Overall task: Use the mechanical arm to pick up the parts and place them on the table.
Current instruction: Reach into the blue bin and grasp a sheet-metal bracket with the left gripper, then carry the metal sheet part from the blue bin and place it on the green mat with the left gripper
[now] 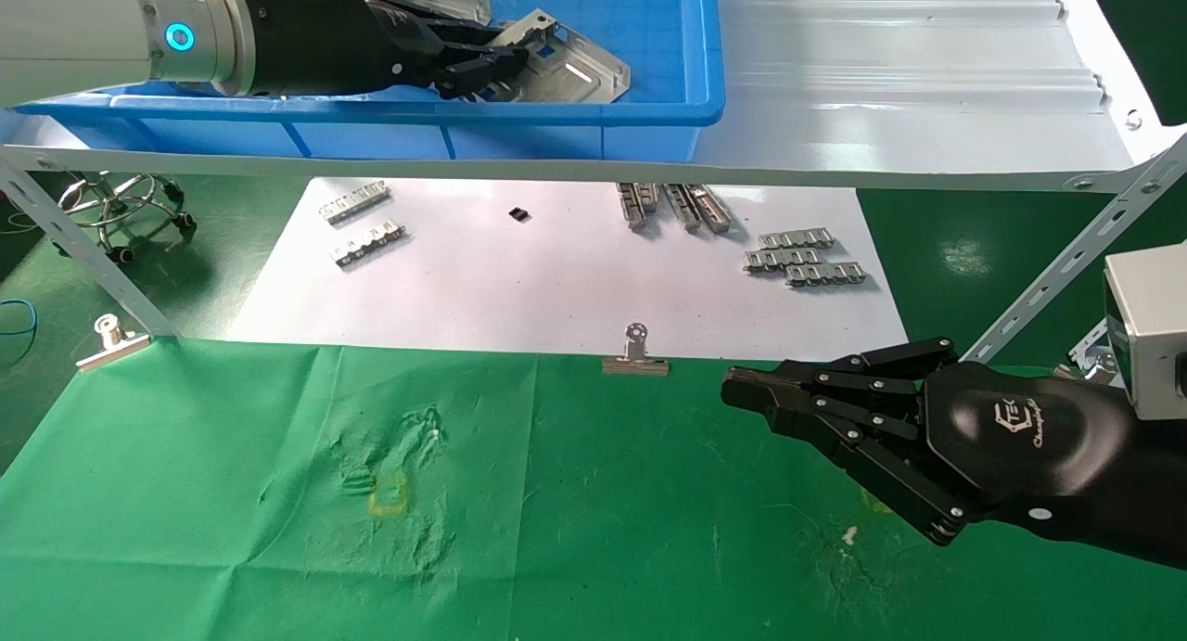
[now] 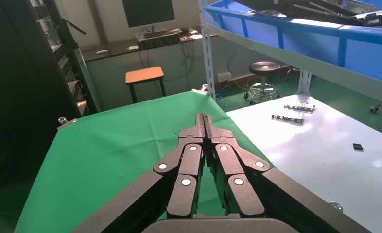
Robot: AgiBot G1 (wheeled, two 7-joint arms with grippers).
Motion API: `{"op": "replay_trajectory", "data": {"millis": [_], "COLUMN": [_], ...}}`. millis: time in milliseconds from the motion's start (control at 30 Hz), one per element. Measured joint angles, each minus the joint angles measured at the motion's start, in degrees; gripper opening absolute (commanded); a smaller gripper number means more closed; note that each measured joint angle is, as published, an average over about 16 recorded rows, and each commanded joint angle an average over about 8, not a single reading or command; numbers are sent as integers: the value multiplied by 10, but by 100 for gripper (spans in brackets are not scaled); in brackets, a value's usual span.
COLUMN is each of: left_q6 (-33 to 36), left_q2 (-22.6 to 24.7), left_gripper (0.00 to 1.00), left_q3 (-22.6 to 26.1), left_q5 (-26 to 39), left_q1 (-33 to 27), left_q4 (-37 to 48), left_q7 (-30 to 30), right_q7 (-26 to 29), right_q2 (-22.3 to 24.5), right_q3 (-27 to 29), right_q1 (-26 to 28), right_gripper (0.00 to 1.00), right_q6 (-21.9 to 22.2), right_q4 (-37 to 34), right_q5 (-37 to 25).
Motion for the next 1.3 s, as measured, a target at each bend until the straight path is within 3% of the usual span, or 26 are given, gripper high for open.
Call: {"op": "replay_trajectory", "data": {"millis": [667,933,1300], "left_q6": [23,101,252], "left_q2": [-22,-61,-129], "left_gripper": [0,0,0], "left_q3": [-28,-52,-68], "left_q5": [-40,-77,-106], "left_q1": [-9,-13,2], "left_q4": [-7,-25,-55], "left_q7": [13,54,154], "right_q7": [0,0,0], "right_q2": [0,0,0], "right_q3": [0,0,0], "right_q1": [0,0,0], "right_gripper": [0,0,0], "right_q6": [0,0,0], "right_q4": [0,0,0], "right_q5": [0,0,0]}}
